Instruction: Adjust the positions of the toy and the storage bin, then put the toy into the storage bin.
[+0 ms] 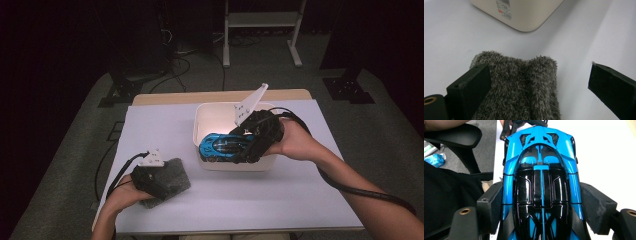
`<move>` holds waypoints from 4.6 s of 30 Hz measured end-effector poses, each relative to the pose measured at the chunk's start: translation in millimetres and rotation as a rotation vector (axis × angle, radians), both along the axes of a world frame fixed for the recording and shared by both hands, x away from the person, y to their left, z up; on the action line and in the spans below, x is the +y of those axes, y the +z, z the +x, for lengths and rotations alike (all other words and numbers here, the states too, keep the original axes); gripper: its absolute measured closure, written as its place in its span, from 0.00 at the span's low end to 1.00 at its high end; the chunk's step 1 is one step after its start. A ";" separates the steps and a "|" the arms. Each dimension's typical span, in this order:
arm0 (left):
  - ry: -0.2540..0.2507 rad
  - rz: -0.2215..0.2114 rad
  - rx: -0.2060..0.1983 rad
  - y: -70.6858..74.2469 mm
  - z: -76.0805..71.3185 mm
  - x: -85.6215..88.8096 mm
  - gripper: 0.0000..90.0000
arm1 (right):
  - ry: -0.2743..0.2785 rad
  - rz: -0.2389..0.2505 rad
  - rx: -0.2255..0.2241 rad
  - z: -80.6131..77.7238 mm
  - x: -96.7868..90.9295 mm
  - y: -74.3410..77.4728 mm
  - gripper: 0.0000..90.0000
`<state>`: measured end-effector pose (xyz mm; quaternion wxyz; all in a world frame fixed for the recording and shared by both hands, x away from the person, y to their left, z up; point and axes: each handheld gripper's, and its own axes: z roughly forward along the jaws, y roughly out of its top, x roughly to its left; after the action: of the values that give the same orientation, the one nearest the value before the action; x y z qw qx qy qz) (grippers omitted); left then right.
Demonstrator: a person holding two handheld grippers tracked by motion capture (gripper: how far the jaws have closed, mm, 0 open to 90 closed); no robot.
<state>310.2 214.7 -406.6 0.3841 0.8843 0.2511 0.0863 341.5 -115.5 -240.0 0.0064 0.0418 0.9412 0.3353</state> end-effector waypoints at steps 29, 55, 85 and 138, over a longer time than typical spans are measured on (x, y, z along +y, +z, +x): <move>-0.007 0.012 0.003 -2.0 -0.8 2.9 0.04 | -0.063 -0.011 0.025 49.8 -6.9 5.1 0.28; -0.005 0.015 -0.004 -0.6 -2.0 5.7 0.04 | -0.079 -0.028 0.064 84.5 -8.6 -16.8 0.28; -0.001 0.012 -0.003 -0.2 -2.4 7.5 0.04 | -0.068 -0.096 0.121 105.1 2.1 -62.0 0.28; -0.003 0.009 0.002 0.3 -2.5 9.1 0.04 | -0.054 -0.191 0.206 125.0 24.0 -110.0 0.28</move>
<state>307.7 223.9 -406.3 0.3800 0.8865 0.2497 0.0858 466.5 -91.5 -350.0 -0.0773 0.1004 0.9629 0.2381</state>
